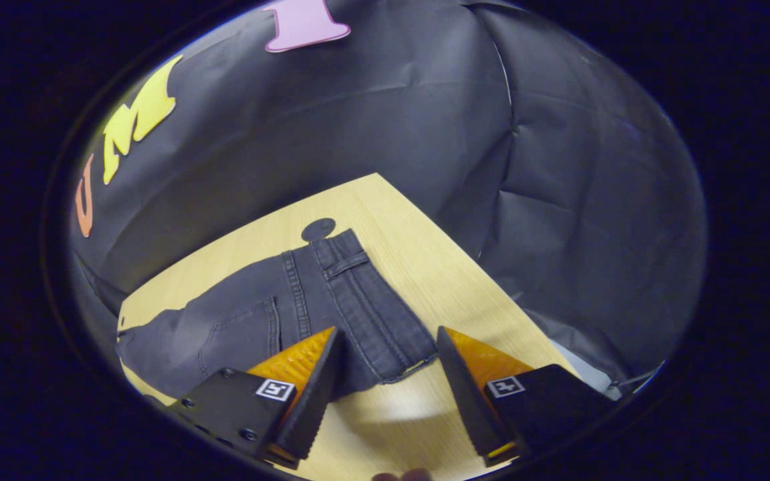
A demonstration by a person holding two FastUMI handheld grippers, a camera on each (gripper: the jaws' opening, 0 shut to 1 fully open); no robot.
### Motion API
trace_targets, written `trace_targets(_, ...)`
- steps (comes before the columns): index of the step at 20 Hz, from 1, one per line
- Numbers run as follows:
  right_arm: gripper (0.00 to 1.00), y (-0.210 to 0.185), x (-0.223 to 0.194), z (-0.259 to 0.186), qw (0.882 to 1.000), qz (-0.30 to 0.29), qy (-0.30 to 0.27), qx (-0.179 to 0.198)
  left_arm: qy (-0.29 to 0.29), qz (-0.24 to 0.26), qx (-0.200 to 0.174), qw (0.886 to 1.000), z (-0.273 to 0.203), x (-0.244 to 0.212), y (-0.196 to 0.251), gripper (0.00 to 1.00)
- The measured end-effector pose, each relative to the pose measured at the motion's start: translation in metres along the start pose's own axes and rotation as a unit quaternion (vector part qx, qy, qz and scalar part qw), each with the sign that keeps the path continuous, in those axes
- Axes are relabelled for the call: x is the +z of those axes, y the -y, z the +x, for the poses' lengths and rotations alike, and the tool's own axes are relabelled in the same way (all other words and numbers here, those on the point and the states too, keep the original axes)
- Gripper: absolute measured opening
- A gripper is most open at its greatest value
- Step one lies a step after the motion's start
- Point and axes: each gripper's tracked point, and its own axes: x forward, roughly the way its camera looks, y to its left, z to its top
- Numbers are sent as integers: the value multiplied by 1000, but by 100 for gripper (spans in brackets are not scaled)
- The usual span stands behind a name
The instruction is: Grasp the waist and the cuffs of the jeans and fold them to make the two legs overlap; first hold the waist and fold one-third of the jeans toward the cuffs, then hold the cuffs and fold the remaining one-third in the same direction to finish folding.
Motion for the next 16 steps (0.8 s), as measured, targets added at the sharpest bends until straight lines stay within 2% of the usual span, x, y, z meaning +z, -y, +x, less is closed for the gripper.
trace_targets(1,88,-2,0,0,1000,-3,-2,5,-4,-5,-1,1000,2,-2,1,99)
trace_targets(3,72,-11,-3,0,1000,9,-5,19,-10,-12,-6,1000,5,-6,3,99)
trace_targets(5,56,-10,-2,0,1000,11,-6,17,-13,-16,-9,1000,8,-8,1,99)
trace_targets(7,32,-12,2,0,1000,24,-2,10,-18,-22,-12,1000,7,-12,1,99)
trace_targets(9,22,-11,2,-2,999,41,-10,4,-24,-26,-15,999,6,-16,-2,99)
trace_targets(10,22,-15,12,-4,998,61,4,4,-24,-26,-16,999,5,-16,-3,99)
trace_targets(11,2,-17,12,-12,997,73,-6,2,-24,-25,-16,999,5,-16,-5,99)
trace_targets(12,10,-16,16,-18,997,82,2,1,-22,-24,-16,999,4,-16,-8,99)
trace_targets(13,2,-17,20,-25,996,84,5,0,-19,-24,-17,999,4,-14,-10,99)
trace_targets(14,5,-20,21,-33,997,81,9,-1,-15,-25,-20,999,4,-12,-11,99)
trace_targets(16,5,-24,31,-45,997,73,21,0,-5,-22,-22,999,4,-7,-17,99)
